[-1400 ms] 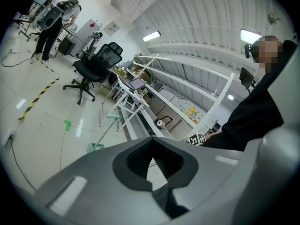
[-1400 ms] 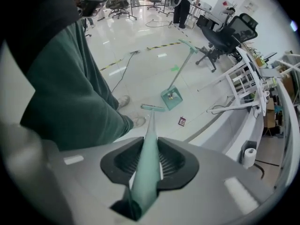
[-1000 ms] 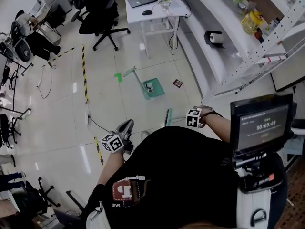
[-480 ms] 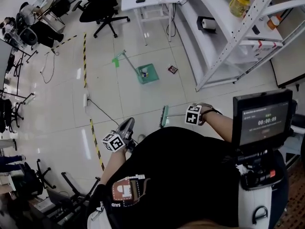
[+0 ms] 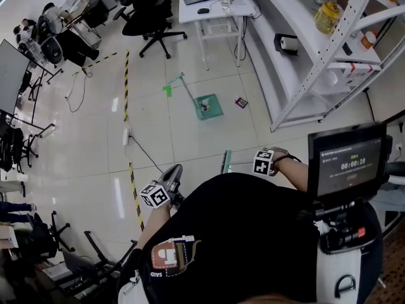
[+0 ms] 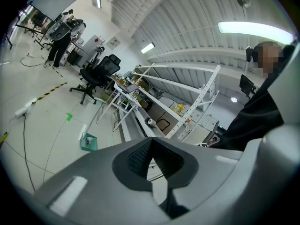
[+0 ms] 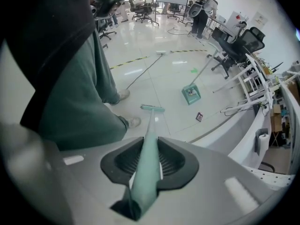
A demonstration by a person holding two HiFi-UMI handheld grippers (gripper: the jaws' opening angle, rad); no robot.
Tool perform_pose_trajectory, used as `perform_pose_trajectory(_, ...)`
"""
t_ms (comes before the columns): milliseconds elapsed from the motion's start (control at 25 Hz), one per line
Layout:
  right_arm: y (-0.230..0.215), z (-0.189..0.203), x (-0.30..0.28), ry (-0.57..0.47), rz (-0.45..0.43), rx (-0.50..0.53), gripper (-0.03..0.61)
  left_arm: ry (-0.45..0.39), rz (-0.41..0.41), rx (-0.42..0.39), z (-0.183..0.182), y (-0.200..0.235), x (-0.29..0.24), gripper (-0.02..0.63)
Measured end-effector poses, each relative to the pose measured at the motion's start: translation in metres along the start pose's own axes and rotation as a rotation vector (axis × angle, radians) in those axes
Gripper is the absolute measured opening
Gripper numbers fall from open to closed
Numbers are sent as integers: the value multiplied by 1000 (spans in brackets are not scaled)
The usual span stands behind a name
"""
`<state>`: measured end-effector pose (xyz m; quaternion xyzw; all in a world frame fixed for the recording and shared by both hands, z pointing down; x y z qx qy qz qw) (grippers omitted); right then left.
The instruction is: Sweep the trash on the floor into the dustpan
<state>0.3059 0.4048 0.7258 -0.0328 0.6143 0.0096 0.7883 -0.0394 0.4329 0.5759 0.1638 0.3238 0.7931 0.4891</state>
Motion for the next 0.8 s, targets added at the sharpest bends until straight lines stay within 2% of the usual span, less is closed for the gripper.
perform_pose_trajectory(440, 13, -55, -6, 39, 28, -31, 87, 25, 24, 16, -33, 46, 42, -3)
perform_pose_trajectory(800, 16, -73, -4, 35, 38, -37, 87, 42, 52, 13, -38, 53, 45, -3)
Point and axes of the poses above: the fingertips, and each gripper's own axes: x backward along the fingers, y to its left, z out of its underside, the point moved 1 cm from there along x, backward along the fingers, and after that the axes turned 12 degrees about -y, right-handed, at the moved point
